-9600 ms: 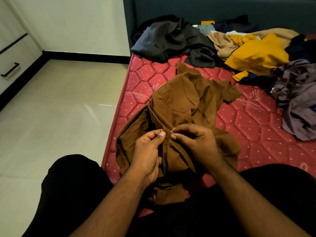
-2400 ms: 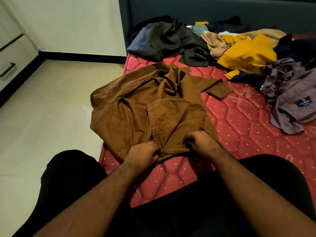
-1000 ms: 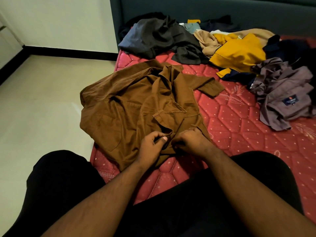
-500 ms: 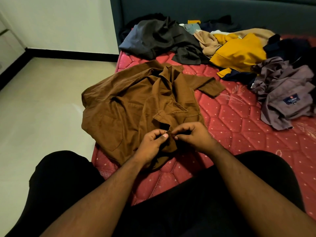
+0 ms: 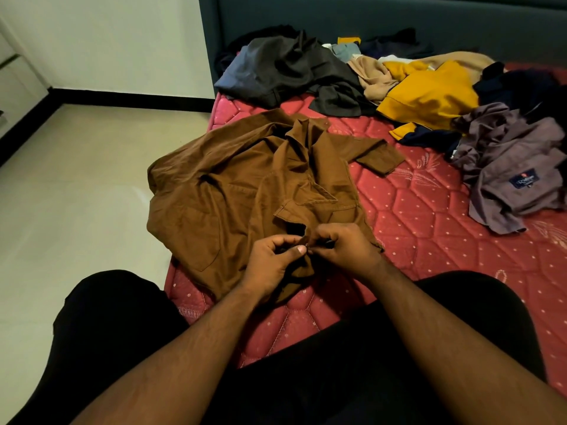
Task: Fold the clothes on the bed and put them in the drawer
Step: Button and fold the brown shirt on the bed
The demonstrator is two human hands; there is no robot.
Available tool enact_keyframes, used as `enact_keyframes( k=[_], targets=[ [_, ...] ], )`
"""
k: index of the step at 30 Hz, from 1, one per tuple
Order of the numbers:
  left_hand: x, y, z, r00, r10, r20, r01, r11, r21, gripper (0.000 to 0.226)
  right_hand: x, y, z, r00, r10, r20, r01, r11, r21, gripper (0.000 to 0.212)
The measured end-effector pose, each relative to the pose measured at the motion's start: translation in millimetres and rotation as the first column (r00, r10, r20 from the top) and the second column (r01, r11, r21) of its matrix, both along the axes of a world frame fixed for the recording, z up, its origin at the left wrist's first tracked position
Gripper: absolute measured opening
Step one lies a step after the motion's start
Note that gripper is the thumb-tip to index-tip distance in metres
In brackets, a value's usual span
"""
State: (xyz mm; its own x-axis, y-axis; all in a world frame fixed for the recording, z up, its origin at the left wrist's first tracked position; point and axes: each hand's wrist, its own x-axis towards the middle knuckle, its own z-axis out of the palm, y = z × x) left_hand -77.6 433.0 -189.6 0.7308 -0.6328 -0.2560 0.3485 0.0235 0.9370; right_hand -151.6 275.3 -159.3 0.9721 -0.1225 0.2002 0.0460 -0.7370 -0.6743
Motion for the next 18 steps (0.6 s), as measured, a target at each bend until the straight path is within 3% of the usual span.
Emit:
enact_keyframes(
  k=[3,7,10,13,18],
  targets=[
    [0.7,1.7,0.8,1.0,-0.005,0.003,0.005,1.0,0.002,0.017,-0.7,2.0,0.0,0.998,-0.063,-0.018,0.063,0.997,-0.032,0.02],
    [0.5,3.2,3.3,0.999,-0.023,-0.041,0.022,1.0,-0.021,0.013,-1.0,4.8,-0.4,1.0,0.002,-0.006,-0.003,0.993,-0.119,0.05],
    [-1.4,3.5,0.3,0.999,-0.008,0.031,0.008,1.0,-0.007,0.016,2.6,2.2,-2.5,0.998,0.056,0.016,-0.052,0.975,-0.214,0.032],
    [-4.5,2.3,-2.5,0.994,0.013,0.107,-0.013,1.0,0.005,0.018,4.2,-1.9,-2.9,0.997,0.024,-0.069,-0.041,0.964,-0.261,0.017],
    [-10.2,-1.6,-12.2,0.925,0.094,0.368,-0.133,0.988,0.083,0.021,4.4,2.7,2.7,0.985,-0.112,-0.13,0.067,0.949,-0.308,0.014]
  ],
)
